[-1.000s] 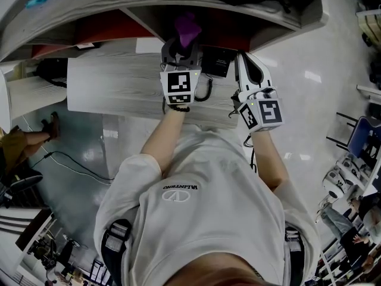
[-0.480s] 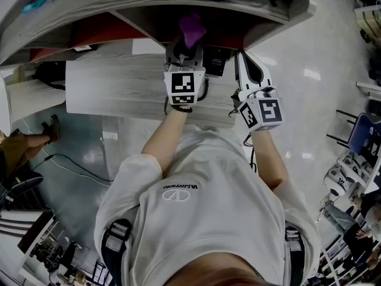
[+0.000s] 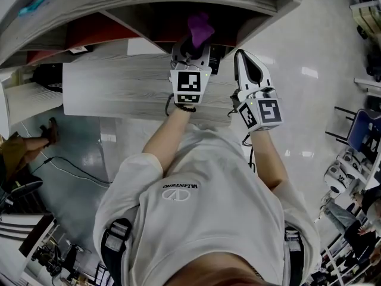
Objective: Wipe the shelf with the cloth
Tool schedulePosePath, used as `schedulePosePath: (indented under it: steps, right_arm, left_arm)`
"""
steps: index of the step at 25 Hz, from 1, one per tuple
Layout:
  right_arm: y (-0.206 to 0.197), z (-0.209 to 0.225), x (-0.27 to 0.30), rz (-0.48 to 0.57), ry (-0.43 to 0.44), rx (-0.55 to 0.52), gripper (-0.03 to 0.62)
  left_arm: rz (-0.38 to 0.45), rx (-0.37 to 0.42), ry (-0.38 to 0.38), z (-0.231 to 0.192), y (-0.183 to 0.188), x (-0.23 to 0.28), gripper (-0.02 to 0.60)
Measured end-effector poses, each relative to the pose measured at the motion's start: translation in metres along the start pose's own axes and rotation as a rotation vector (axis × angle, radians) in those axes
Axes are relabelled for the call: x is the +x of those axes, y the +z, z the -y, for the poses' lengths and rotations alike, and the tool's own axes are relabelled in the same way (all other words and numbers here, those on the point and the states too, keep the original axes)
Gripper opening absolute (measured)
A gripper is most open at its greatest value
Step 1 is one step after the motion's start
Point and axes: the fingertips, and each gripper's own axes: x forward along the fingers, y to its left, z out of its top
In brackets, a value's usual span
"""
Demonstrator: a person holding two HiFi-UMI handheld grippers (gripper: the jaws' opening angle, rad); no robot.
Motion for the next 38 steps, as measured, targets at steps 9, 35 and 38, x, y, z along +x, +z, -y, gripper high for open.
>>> schedulePosePath:
  steps: [9,35,38]
  right_arm:
    - [0.001,0.013,-0.016,0.003,-0.020,0.003,0.000]
    - [0.002,0.032,-0.044,0.022,-0.072,0.020,0.000]
    - [0.003,0.032,-0.046,0.025,-0.072,0.020,0.000]
  left_arm:
    - [-0.013,-0.004,-0.005,0.015,0.002,0.004,0.107]
    - [-0.044,0.026,-0.119,0.072,0.006,0.019,0.107]
    - [-0.047,0.053,-0.131,0.076,0.006,0.019,0.106]
